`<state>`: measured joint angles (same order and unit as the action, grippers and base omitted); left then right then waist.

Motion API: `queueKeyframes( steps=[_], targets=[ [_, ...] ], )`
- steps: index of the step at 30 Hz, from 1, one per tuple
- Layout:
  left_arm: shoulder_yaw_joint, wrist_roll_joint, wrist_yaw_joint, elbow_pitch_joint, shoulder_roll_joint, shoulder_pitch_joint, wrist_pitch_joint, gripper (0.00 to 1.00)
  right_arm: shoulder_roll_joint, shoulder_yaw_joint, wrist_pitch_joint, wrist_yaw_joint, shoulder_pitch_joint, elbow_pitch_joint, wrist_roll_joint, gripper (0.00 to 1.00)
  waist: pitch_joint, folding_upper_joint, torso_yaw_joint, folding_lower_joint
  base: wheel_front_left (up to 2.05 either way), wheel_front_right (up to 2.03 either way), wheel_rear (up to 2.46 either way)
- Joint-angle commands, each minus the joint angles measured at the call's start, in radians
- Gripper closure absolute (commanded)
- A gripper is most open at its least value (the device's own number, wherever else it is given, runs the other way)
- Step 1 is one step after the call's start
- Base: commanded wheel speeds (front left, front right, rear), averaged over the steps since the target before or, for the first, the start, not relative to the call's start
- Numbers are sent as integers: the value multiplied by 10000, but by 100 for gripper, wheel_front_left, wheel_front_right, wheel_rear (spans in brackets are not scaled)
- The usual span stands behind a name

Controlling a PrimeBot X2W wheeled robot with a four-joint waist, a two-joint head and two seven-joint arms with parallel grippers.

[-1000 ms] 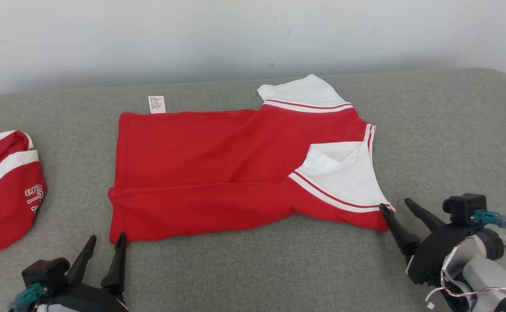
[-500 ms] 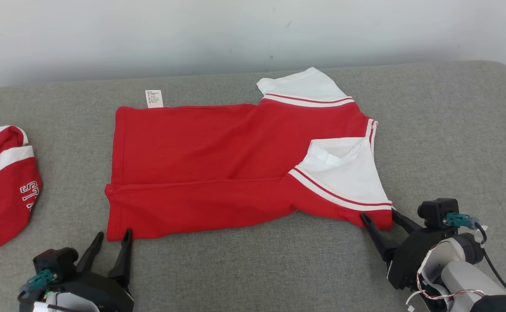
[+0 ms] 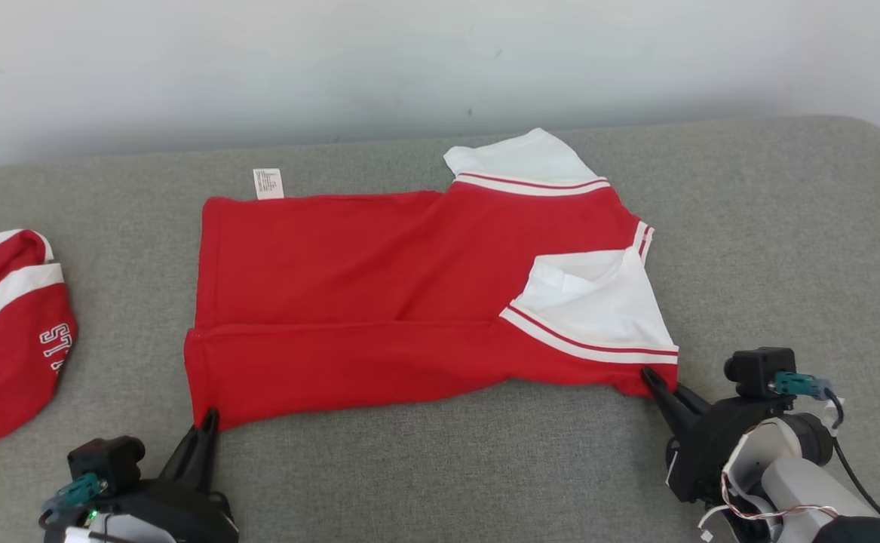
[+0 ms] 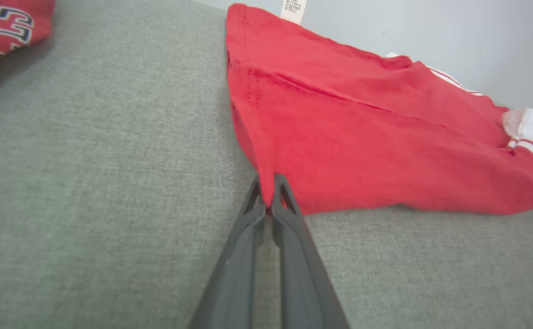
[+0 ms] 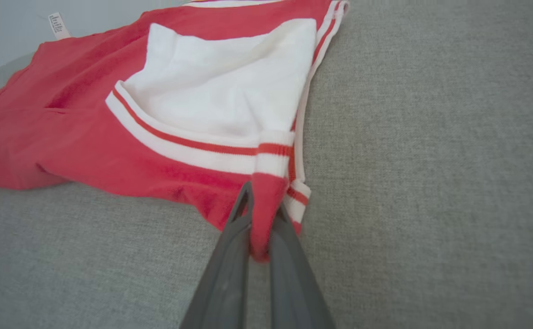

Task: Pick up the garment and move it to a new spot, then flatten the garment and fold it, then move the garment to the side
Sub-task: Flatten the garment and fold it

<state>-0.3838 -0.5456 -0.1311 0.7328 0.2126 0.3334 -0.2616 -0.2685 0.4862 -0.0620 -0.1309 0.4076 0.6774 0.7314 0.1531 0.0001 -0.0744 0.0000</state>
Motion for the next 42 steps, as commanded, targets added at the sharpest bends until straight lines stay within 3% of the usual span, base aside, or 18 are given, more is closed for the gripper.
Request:
queueKeyframes(
  steps=[1,10,23,31,38,39,40,41,42],
  targets=[
    [28,-61,22,-61,133,-218,-33,100,-175,-65,-10,4,-111,-99,112,100,-174,-1,43,0,0,0,0],
    [191,131,28,-650,493,-1112,-23,100,-1055,-290,678,12,-1027,-1182,581,100,-869,-1,121,0,0,0,0],
    [-126,-168,323,-1604,758,-2414,1092,100,-1830,-949,2930,12,-3334,-3489,851,100,-1340,-1,80,0,0,0,0],
    [43,-543,705,-2814,1020,-3183,1896,100,-1560,-2167,4314,12,-4620,-4912,472,100,-1272,-1,-39,0,0,0,0],
    [72,-610,992,-3221,1119,-3471,2101,100,-918,-2890,4873,12,-4874,-5307,-313,100,-1295,-1,-76,0,0,0,0],
    [67,-614,1049,-3237,1116,-3488,2129,100,-833,-3010,4820,12,-4862,-5344,-443,95,-1304,-1,-70,0,0,0,0],
    [79,-620,1102,-3249,1115,-3498,2148,100,-799,-3097,4849,12,-4898,-5320,-589,69,-1310,-1,-58,0,0,0,0],
    [82,-604,1157,-3265,1111,-3502,2151,74,-734,-3137,4936,12,-4950,-5330,-651,29,-1319,-1,-47,0,0,0,0],
    [85,-659,1178,-3272,1084,-3519,2190,0,-653,-3244,4974,12,-4986,-5382,-661,0,-1328,-1,-35,0,0,0,0]
  ],
)
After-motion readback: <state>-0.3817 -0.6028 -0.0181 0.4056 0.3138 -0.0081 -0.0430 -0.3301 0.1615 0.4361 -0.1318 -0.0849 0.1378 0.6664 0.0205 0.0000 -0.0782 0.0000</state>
